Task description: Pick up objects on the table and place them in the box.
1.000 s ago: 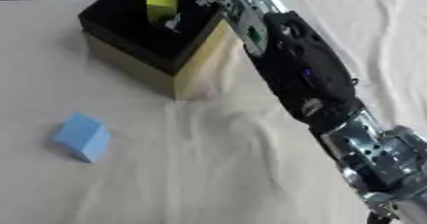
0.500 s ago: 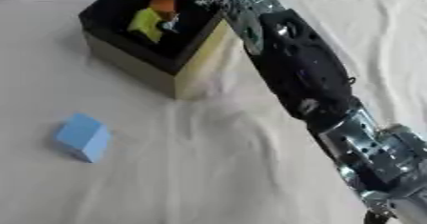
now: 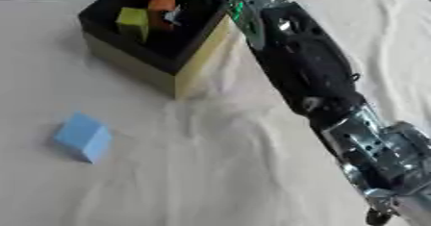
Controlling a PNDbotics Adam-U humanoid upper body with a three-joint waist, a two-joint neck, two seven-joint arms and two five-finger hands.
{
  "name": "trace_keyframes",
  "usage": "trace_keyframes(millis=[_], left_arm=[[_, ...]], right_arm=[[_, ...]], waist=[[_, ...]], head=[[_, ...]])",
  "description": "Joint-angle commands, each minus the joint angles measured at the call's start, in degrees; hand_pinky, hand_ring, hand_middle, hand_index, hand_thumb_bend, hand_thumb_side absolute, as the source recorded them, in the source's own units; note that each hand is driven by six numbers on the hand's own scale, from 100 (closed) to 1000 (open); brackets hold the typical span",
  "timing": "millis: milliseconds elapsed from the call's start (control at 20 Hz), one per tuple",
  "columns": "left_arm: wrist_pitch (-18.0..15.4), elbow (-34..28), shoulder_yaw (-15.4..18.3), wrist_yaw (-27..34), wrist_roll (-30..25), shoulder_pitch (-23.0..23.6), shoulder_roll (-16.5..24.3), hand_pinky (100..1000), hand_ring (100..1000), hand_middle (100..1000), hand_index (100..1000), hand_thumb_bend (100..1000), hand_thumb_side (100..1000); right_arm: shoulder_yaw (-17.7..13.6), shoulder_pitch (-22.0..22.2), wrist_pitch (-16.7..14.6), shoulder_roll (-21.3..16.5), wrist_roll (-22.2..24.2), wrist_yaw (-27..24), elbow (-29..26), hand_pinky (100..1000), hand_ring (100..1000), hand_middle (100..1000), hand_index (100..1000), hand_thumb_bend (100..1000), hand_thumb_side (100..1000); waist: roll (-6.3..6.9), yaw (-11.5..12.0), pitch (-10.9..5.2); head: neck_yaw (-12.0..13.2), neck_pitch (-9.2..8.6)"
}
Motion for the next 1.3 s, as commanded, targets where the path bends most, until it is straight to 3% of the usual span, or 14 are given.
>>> trace_keyframes(millis=[50,250,450,650,800,850,900,1300], left_arm=[[0.5,-0.8,0.5,0.5,0.0,-1.1,1.8,664,742,761,892,356,1000],[2.2,-0.8,-0.4,-0.1,-1.4,-3.9,3.2,670,744,764,890,359,987],[3.6,-0.8,-1.9,-3.5,-4.5,-8.1,5.5,686,749,768,889,368,953],[3.7,-0.8,-3.7,-8.4,-11.5,-11.4,6.5,701,753,769,886,367,919],[3.1,-0.8,-4.7,-10.6,-17.6,-13.4,6.6,718,760,769,885,393,893],[2.8,-0.8,-4.9,-11.3,-19.5,-14.0,6.6,726,763,762,882,420,830],[2.4,-0.8,-5.3,-12.0,-21.5,-14.6,6.6,731,765,759,873,418,871],[-2.1,2.0,-9.6,-14.8,-37.2,-20.6,7.1,754,765,738,844,617,784]], right_arm=[[-0.2,0.0,0.9,-3.9,-0.3,-7.3,-7.9,831,889,769,837,201,639],[-0.1,4.1,3.6,-9.4,-0.2,-18.3,-21.7,828,882,760,831,106,695],[-2.0,10.9,8.8,-15.8,-2.9,-28.8,-37.0,824,873,751,827,100,711],[-4.8,17.1,13.0,-20.4,-6.8,-36.4,-49.4,822,869,747,824,100,692],[-6.5,19.3,11.5,-21.8,-10.6,-39.9,-51.1,821,865,745,821,100,675],[-7.0,19.9,10.8,-22.2,-11.9,-40.7,-51.2,820,863,744,820,100,771],[-7.6,20.6,10.0,-22.6,-13.1,-41.4,-51.3,820,862,743,820,100,667],[-12.4,27.4,4.7,-24.6,-22.6,-45.6,-51.3,816,849,731,809,100,649]], waist=[[0.37,-0.2,-1.92],[0.53,-0.7,-2.28],[0.90,-1.3,-2.60],[1.57,-1.8,-2.59],[2.07,-2.2,-2.65],[2.18,-2.2,-2.66],[2.29,-2.4,-2.70],[2.77,-3.7,-2.88]], head=[[1.0,0.64],[2.1,1.52],[4.2,2.24],[7.8,2.54],[9.3,2.78],[9.5,2.82],[9.6,2.87],[8.7,2.53]])
